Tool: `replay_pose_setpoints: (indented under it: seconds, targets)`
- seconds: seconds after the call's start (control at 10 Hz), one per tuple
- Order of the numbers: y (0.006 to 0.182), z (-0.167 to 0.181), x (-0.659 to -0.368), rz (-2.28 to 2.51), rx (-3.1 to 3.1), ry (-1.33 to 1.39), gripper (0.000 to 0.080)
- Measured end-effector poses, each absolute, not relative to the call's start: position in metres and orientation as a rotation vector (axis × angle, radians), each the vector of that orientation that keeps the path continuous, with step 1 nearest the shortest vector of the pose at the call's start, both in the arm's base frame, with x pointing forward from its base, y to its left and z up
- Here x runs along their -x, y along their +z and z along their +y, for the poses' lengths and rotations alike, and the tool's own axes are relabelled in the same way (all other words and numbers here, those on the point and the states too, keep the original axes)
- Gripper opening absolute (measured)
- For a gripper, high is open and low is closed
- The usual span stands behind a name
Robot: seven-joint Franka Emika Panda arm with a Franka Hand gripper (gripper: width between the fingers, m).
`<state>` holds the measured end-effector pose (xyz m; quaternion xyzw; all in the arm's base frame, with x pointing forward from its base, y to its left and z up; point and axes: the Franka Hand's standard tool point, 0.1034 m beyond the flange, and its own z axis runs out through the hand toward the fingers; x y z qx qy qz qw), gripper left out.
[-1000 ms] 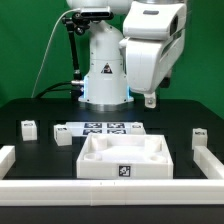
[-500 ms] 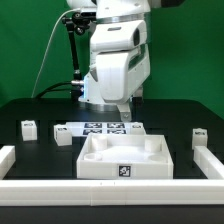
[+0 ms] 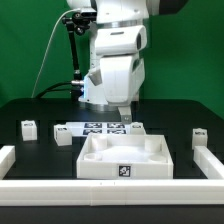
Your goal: Assemble one leg
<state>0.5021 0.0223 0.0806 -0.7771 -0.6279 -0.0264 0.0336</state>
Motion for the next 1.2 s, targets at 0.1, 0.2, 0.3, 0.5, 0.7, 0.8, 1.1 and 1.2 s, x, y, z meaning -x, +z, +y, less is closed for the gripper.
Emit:
replay_pose_setpoints:
  seconds: [0.1,0.2,0.3,0.5,0.7,0.8,1.1,1.2]
  targets:
    - [0.074,0.026,-0.496,-2.000,2.365,-0.082,0.0649]
    - [0.066,0.029,-0.489,-2.057,2.340,-0.078,0.0649]
    - [0.067,0.027,-0.490,-2.048,2.343,-0.071,0.0649]
    - [0.066,0.026,-0.490,-2.045,2.346,-0.072,0.0649]
    - [0.063,0.026,-0.486,-2.053,2.339,-0.068,0.0649]
    - [0.056,0.026,-0.479,-2.050,2.339,-0.067,0.0649]
    - [0.032,0.017,-0.461,-2.012,2.338,-0.035,0.0649]
    - [0.023,0.013,-0.456,-1.991,2.339,-0.019,0.0649]
